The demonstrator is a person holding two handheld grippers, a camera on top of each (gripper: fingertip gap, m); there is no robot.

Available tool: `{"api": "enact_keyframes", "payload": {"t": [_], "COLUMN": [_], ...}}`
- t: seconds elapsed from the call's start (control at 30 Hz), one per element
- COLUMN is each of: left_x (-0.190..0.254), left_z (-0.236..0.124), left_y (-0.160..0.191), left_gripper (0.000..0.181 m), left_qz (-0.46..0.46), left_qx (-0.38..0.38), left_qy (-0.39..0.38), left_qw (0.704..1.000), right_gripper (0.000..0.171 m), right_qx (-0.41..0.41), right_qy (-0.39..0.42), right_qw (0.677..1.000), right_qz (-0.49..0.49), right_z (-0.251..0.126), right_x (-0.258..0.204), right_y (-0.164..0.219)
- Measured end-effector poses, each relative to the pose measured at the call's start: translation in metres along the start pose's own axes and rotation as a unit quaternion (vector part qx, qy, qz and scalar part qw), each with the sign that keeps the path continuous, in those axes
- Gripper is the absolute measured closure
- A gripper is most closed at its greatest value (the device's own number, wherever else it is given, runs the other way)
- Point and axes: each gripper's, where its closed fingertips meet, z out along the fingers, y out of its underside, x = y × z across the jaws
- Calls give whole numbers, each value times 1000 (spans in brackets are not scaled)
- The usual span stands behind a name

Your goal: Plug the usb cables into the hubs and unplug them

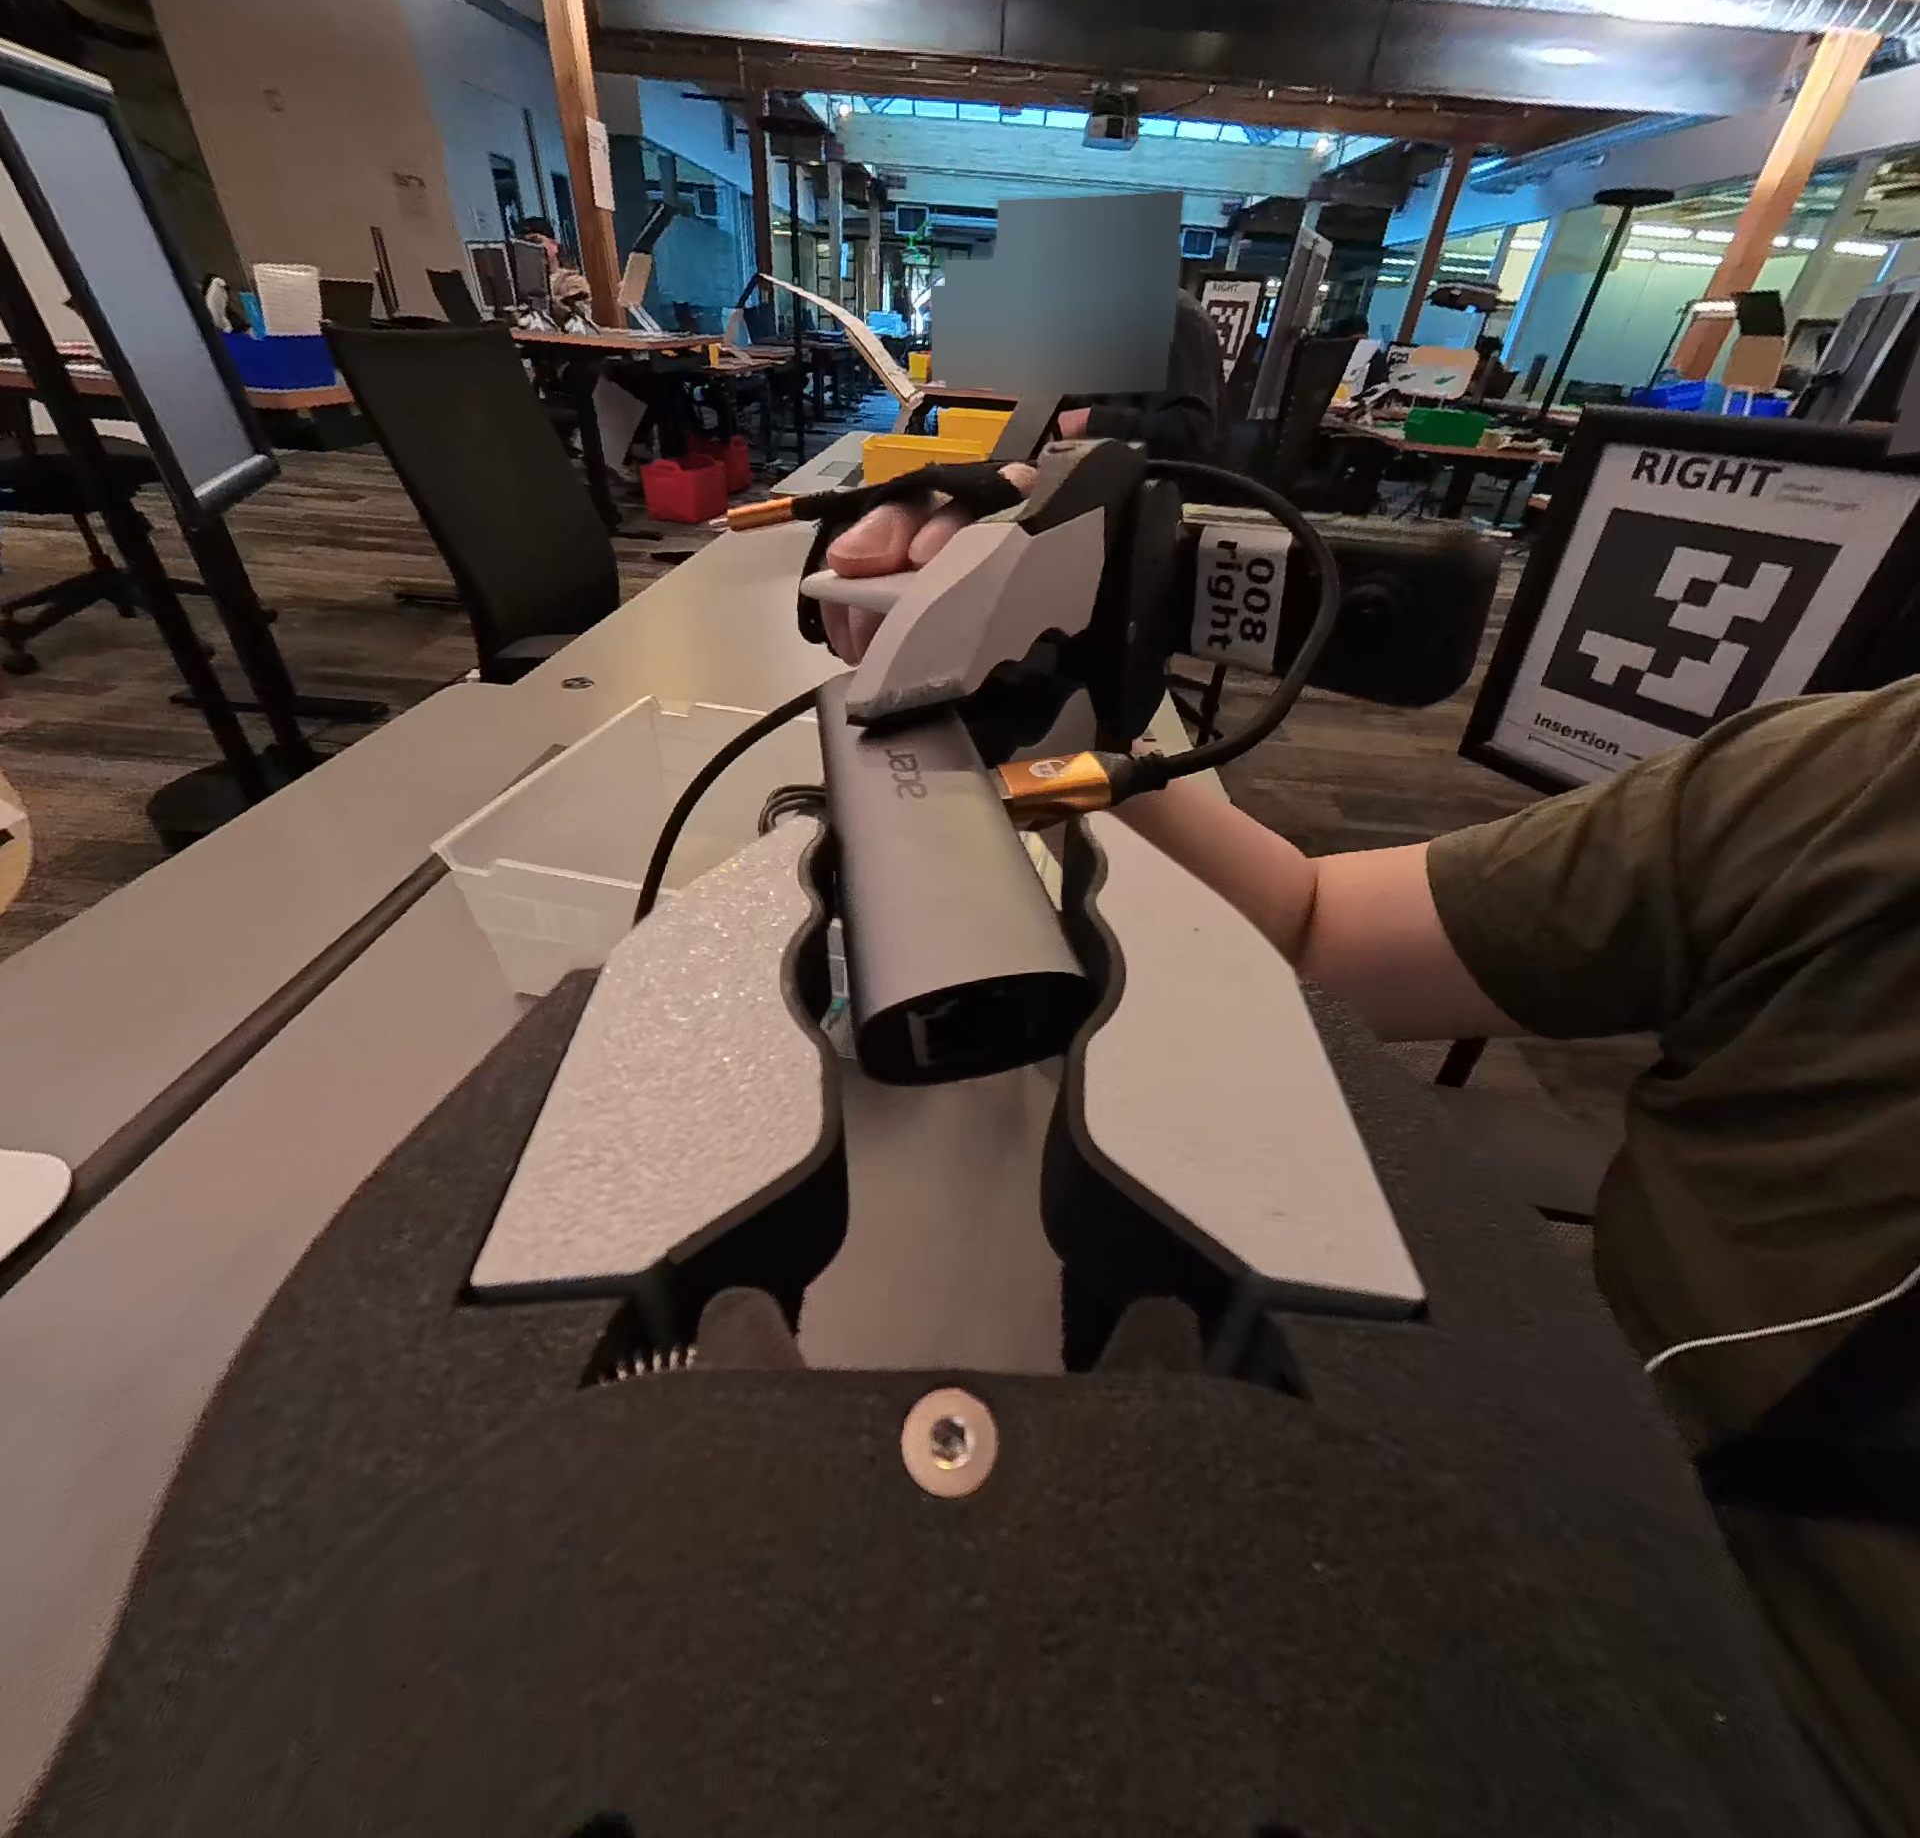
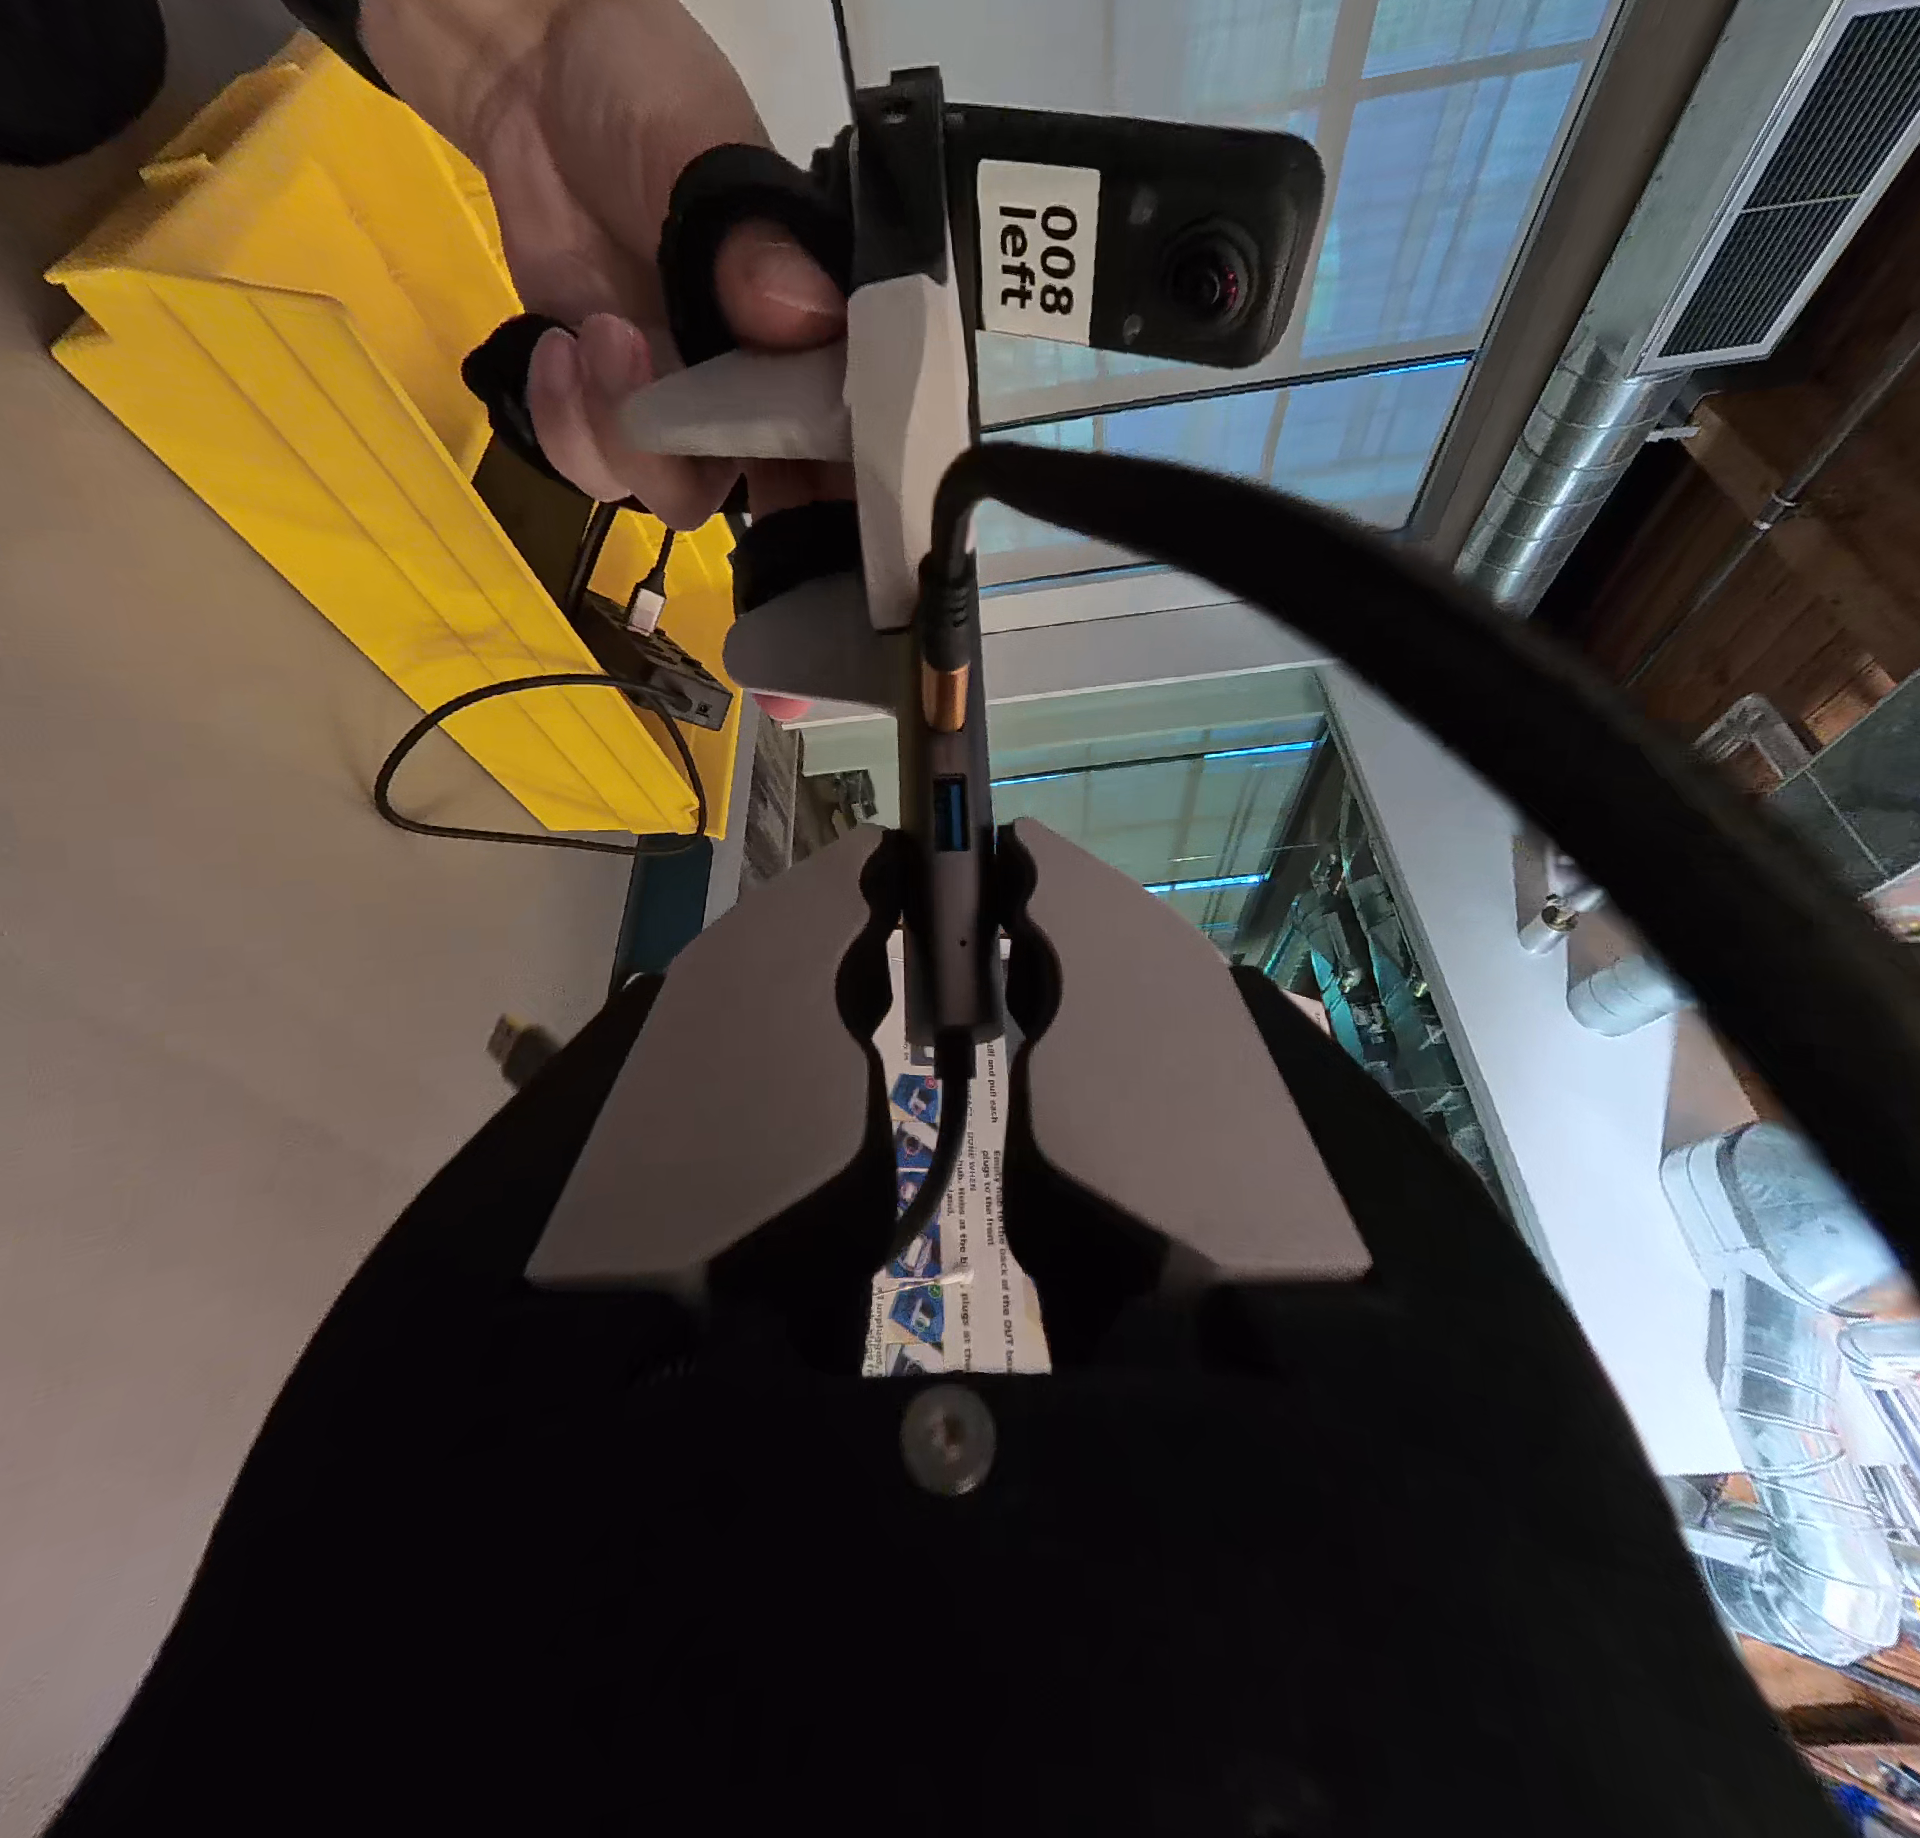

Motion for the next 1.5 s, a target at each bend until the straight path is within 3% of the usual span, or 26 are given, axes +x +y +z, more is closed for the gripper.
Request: {"api": "enact_keyframes", "payload": {"t": [0.47,0.57,0.73,0.93,1.07,1.13,1.23,1.3,1.4,1.5], "left_x": [-19,-25,-45,-68,-74,-81,-92,-96,-98,-99], "left_z": [6,3,-14,-42,-58,-67,-79,-80,-73,-65], "left_y": [-4,-8,-18,-32,-40,-41,-40,-37,-30,-22], "left_gripper": [145,145,145,145,145,145,145,145,145,145], "left_qz": [-28,-60,-117,-62,-21,-7,26,46,55,56], "left_qx": [53,78,142,182,187,186,179,166,150,138], "left_qy": [-48,-51,-69,-175,-224,-253,-310,-338,-357,-370], "left_qw": [997,994,981,966,956,950,933,925,920,917], "right_gripper": [146,137,137,141,147,147,147,147,148,148], "right_qx": [-28,-39,-54,-65,67,151,183,128,37,-86], "right_qy": [36,45,44,-47,-212,-251,-146,-31,96,152], "right_qw": [999,997,994,974,920,894,889,883,895,905], "right_qz": [23,44,81,210,323,339,392,450,433,388], "right_z": [3,8,11,29,30,24,36,41,29,22], "right_x": [10,12,15,-11,-49,-52,-10,25,52,55], "right_y": [15,19,20,17,-40,-78,-104,-91,-65,-23]}}
